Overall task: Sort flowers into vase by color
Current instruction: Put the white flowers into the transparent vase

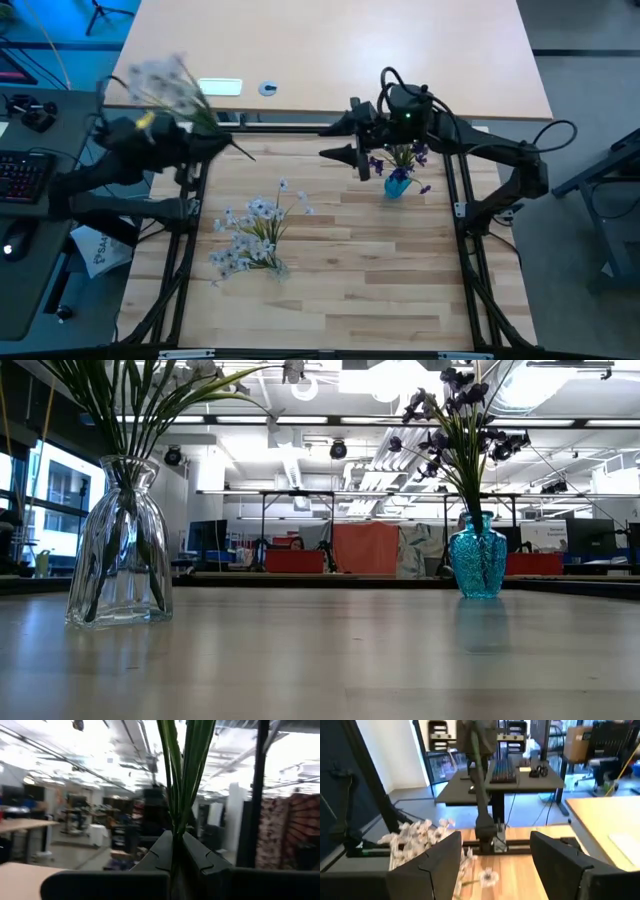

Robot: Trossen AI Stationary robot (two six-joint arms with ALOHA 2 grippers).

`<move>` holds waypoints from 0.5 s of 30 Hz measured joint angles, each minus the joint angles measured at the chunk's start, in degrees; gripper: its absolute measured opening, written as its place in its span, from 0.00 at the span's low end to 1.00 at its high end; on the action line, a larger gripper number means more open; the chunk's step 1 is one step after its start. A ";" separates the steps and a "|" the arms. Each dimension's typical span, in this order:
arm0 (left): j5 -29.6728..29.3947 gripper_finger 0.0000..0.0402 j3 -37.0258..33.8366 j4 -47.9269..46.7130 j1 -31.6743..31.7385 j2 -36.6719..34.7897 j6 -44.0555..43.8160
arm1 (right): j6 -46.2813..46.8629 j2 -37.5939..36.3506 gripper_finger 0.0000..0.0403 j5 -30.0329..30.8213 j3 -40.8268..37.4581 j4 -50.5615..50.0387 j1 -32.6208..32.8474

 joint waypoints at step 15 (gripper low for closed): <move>-4.85 0.00 4.50 14.05 -23.63 13.84 -3.08 | 0.32 -1.69 0.52 -10.06 0.00 -11.17 0.13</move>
